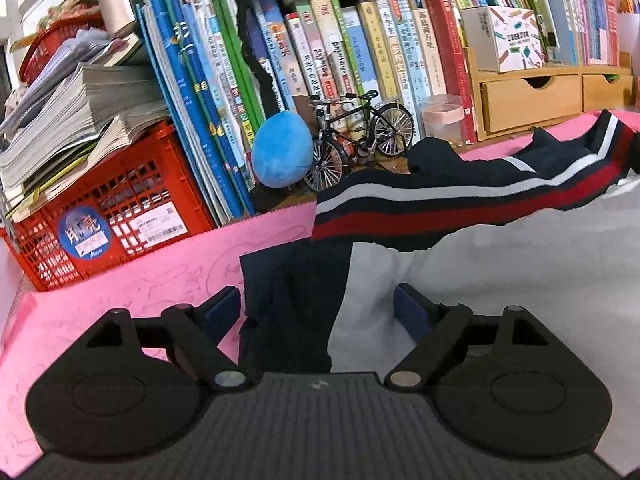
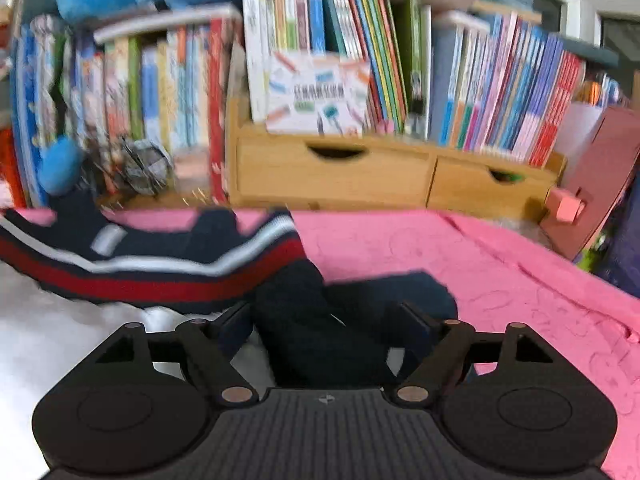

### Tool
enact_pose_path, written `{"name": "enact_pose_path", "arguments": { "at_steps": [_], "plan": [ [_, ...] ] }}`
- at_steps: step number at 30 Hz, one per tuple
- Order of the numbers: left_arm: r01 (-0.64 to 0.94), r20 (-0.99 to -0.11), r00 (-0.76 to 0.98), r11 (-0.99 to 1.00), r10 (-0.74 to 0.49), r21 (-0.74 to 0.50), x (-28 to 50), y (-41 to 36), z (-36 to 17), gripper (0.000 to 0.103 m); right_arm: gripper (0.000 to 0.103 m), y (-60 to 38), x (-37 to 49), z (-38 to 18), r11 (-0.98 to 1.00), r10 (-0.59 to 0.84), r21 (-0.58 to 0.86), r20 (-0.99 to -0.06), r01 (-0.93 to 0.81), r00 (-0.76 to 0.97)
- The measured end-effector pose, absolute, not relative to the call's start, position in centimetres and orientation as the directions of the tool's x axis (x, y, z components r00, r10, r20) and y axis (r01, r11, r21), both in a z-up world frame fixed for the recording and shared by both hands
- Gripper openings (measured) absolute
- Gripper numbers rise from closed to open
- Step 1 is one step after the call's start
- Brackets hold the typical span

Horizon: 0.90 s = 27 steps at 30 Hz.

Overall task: Fold clothes
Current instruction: 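Release the folded hem and pull both grippers back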

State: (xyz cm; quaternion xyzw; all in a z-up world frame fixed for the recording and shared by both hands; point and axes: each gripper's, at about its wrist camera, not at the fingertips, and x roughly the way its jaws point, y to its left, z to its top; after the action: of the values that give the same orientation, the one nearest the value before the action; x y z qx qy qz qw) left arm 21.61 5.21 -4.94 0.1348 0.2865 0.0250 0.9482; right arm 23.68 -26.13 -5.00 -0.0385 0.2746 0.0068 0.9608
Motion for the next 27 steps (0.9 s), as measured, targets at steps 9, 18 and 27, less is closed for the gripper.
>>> {"name": "enact_pose_path", "arguments": {
  "at_steps": [9,18,27],
  "plan": [
    [0.024,-0.455,0.883,0.956,0.117,0.293,17.2,5.0,-1.0,0.091,0.087,-18.6,14.1,-0.9,0.894,0.305,-0.163,-0.459,-0.416,0.834],
    [0.128,-0.513,0.858,0.976,-0.02,0.175,11.8,2.6,-0.5,0.098,0.08,-12.8,11.0,-4.0,0.821,0.412,-0.104,-0.573,-0.562,0.708],
    [0.069,-0.621,0.784,0.991,0.015,0.111,14.3,2.9,-5.7,0.103,0.103,-12.8,11.8,-6.7,0.867,0.35,-0.07,-0.62,-0.494,0.702]
  ]
}}
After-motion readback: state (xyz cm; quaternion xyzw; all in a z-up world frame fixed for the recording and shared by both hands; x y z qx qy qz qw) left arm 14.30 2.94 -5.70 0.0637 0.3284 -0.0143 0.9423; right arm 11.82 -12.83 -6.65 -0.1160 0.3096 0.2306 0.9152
